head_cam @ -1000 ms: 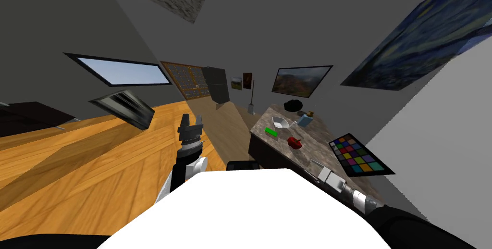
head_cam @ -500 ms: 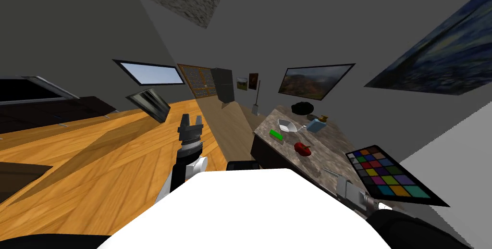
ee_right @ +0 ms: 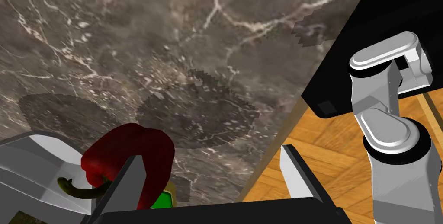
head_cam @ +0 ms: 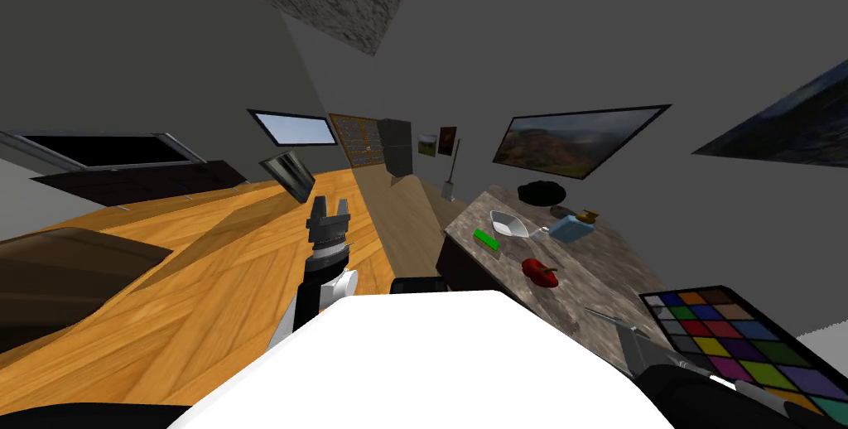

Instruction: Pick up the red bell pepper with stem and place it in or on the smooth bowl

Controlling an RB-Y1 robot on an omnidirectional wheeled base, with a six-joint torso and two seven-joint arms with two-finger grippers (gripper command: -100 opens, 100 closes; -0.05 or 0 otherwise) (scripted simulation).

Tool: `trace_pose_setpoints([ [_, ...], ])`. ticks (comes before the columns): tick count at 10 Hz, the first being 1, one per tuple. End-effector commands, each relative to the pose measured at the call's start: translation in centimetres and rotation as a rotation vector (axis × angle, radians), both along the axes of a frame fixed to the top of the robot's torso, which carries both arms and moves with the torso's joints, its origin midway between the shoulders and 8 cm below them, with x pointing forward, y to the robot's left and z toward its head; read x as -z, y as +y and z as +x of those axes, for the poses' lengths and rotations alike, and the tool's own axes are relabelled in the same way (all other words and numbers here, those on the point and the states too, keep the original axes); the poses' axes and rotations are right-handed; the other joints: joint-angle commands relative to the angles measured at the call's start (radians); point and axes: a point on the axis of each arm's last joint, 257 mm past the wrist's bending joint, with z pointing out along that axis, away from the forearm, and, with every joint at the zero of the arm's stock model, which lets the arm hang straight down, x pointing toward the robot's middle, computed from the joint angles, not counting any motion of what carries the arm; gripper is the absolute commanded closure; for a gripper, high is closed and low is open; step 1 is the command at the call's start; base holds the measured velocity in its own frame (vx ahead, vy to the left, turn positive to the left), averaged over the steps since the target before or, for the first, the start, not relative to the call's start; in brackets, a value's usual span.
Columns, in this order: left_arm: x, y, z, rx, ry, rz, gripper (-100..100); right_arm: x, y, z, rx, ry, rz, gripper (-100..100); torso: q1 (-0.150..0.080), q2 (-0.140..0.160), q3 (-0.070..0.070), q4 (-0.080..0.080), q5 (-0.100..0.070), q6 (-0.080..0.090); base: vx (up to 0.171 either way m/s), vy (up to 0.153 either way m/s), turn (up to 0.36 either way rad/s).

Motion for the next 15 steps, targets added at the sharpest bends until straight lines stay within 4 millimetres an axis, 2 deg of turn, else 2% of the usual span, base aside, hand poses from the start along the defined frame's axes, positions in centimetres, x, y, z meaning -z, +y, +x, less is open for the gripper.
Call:
trace_pose_setpoints([
  [1,0.0,0.0,0.0,0.000,0.000,0.000,0,-0.2,-1.2,-0.9,-0.031,0.043,-0.035,-100,0.000,0.000,0.000,0.000,0.000,0.000,0.024,0.002,0.115],
  [3,0.0,0.0,0.0,0.000,0.000,0.000,0,-1.4,-4.3,-3.3,-0.105,0.157,-0.116,-100,0.000,0.000,0.000,0.000,0.000,0.000,0.027,0.009,0.245],
  [4,0.0,0.0,0.0,0.000,0.000,0.000,0,-1.4,-4.3,-3.3,-0.105,0.158,-0.117,-100,0.000,-0.001,0.000,0.000,0.000,0.000,0.027,-0.005,0.101],
  [7,0.0,0.0,0.0,0.000,0.000,0.000,0,-3.4,-7.7,-5.9,-0.197,0.304,-0.195,-100,0.000,0.000,0.000,0.000,0.000,0.000,0.031,0.000,0.221],
  [8,0.0,0.0,0.0,0.000,0.000,0.000,0,-3.4,-7.7,-5.9,-0.197,0.304,-0.195,-100,0.000,-0.001,-0.001,0.000,0.000,0.001,0.031,-0.007,0.042],
  [11,0.0,0.0,0.0,0.000,0.000,0.000,0,-4.8,-9.3,-7.6,-0.261,0.409,-0.219,-100,0.000,-0.001,-0.001,0.000,0.000,0.001,0.048,0.009,0.156],
  [15,0.0,0.0,0.0,0.000,0.000,0.000,0,-5.1,-8.7,-9.3,-0.322,0.494,-0.179,-100,0.003,-0.004,-0.002,-0.001,0.000,0.001,0.098,0.037,0.110],
])
